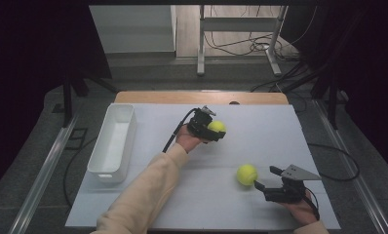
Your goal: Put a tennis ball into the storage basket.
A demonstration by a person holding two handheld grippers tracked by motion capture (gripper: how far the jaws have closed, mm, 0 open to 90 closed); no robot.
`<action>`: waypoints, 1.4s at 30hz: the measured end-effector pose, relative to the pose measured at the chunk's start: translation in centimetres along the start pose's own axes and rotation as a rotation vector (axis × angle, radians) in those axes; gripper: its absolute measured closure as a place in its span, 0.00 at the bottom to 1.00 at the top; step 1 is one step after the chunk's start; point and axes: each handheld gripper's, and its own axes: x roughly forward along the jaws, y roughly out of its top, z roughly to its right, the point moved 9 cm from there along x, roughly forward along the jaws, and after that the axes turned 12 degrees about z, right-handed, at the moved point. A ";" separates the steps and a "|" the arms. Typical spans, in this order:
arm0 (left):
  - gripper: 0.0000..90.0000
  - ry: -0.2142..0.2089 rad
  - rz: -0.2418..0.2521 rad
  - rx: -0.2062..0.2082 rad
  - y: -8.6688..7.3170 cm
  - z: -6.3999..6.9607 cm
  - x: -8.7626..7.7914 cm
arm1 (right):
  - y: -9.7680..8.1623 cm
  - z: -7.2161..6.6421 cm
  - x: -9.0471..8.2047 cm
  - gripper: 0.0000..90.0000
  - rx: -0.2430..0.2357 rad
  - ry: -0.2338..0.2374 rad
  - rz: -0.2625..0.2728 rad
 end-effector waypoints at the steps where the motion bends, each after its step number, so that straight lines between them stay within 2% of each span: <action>1: 0.29 0.000 0.000 0.000 0.0 0.0 0.0 | 0.0 0.0 0.0 0.16 0.000 0.000 0.000; 23: 0.29 0.000 0.026 0.006 -0.2 0.2 -1.8 | 0.0 0.0 0.0 0.16 -0.001 -0.002 -0.003; 32: 0.29 0.002 0.045 0.005 -0.3 0.1 -3.1 | -0.1 0.0 0.0 0.16 -0.005 -0.004 -0.007; 42: 0.29 -0.015 0.057 0.008 -0.2 0.7 -4.1 | -0.1 0.1 0.0 0.16 -0.005 -0.007 -0.009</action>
